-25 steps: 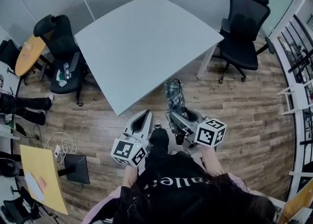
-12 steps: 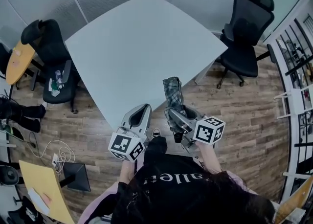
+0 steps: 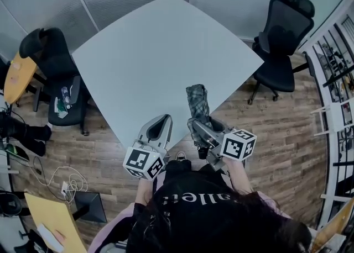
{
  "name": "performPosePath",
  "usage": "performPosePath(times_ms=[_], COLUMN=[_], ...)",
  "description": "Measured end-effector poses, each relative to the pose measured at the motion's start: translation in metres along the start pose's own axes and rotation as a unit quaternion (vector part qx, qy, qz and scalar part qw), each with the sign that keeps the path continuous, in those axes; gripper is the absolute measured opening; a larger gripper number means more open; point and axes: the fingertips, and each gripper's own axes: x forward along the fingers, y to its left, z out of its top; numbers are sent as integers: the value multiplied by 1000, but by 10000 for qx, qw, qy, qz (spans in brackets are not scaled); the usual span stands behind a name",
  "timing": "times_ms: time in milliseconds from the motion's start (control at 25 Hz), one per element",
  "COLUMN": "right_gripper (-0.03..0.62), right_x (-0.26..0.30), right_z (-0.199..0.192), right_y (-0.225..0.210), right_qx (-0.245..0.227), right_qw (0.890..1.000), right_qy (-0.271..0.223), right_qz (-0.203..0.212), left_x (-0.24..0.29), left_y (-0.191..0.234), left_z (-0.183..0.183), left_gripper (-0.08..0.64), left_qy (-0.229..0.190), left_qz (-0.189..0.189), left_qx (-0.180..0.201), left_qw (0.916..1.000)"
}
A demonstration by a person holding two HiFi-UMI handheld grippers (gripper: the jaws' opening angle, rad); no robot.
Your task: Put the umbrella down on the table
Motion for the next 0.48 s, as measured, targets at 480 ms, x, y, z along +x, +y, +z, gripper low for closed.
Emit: performPosePath(times_ms=[480], right_gripper=[216], right_x=[22], right_z=[20], right_y=[-26], right_qx=[104], right_qw=[9998], right_qy=[119], right_qz=[-113], left_x=[23], left_y=[25], left_z=[2], left_gripper=[28], left_qy=[45], left_qz=[145], left_qx=[-114], left_qw=[9998])
